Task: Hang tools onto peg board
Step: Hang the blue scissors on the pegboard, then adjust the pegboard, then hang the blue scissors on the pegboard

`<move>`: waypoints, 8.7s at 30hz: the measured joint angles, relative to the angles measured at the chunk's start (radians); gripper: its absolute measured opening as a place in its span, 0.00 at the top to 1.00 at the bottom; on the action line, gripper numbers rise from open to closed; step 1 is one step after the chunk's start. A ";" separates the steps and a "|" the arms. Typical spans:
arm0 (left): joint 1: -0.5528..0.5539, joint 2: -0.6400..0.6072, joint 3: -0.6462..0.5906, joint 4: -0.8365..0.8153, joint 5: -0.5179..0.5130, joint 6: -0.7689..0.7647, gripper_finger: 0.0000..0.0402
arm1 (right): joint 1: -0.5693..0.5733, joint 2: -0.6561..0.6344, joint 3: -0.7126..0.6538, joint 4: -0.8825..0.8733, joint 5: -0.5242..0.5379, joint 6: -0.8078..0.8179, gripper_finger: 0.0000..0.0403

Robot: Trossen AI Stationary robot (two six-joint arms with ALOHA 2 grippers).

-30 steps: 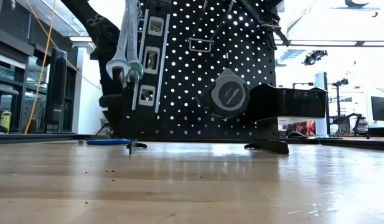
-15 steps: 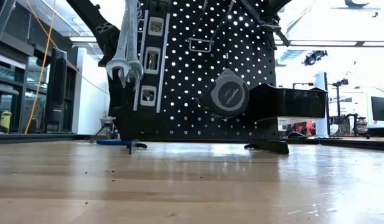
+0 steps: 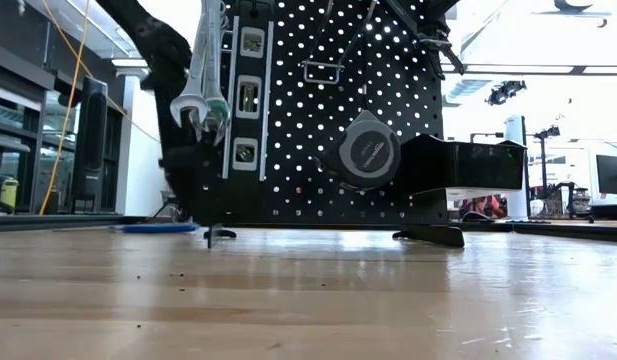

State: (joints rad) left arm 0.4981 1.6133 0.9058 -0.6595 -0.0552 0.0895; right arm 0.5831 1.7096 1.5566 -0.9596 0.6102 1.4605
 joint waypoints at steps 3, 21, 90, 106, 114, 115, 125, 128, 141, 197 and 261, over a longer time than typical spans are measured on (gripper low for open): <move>0.001 -0.083 0.005 -0.047 0.013 -0.002 0.99 | 0.000 0.000 0.000 0.000 0.014 -0.003 0.37; -0.004 -0.196 -0.023 -0.188 0.016 0.237 0.76 | -0.002 0.000 0.000 0.008 0.035 -0.003 0.37; -0.182 0.012 -0.135 -0.036 -0.049 -0.218 1.00 | -0.025 -0.002 0.000 -0.030 0.064 -0.100 0.38; -0.667 0.001 -0.133 -0.028 0.015 -0.993 1.00 | 0.019 -0.141 0.000 -0.150 0.188 -0.175 0.37; -0.803 0.003 -0.109 -0.055 -0.070 -1.170 1.00 | 0.035 -0.171 0.000 -0.158 0.235 -0.208 0.37; -0.803 0.002 -0.108 -0.056 -0.072 -1.173 1.00 | 0.032 -0.170 0.000 -0.152 0.235 -0.216 0.38; -0.749 0.004 -0.106 -0.170 -0.140 -1.168 1.00 | 0.034 -0.164 0.000 0.029 0.168 -0.361 0.38; -0.720 0.002 -0.111 -0.224 -0.188 -1.127 1.00 | 0.048 -0.164 0.000 0.027 0.145 -0.362 0.38; -0.557 -0.086 -0.195 -0.293 -0.187 -0.993 1.00 | 0.044 -0.158 0.000 0.053 0.122 -0.358 0.38; -1.123 -0.353 -0.128 0.605 -0.457 -1.831 1.00 | -0.034 -0.156 0.000 -0.027 0.141 -0.396 0.38; -0.485 -0.358 -0.128 0.569 -0.163 -1.251 1.00 | -0.033 -0.156 0.000 -0.022 0.114 -0.361 0.38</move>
State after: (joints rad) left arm 0.0135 1.2551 0.7780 -0.0903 -0.2179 -1.1616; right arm 0.5503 1.5532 1.5562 -0.9821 0.7242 1.0992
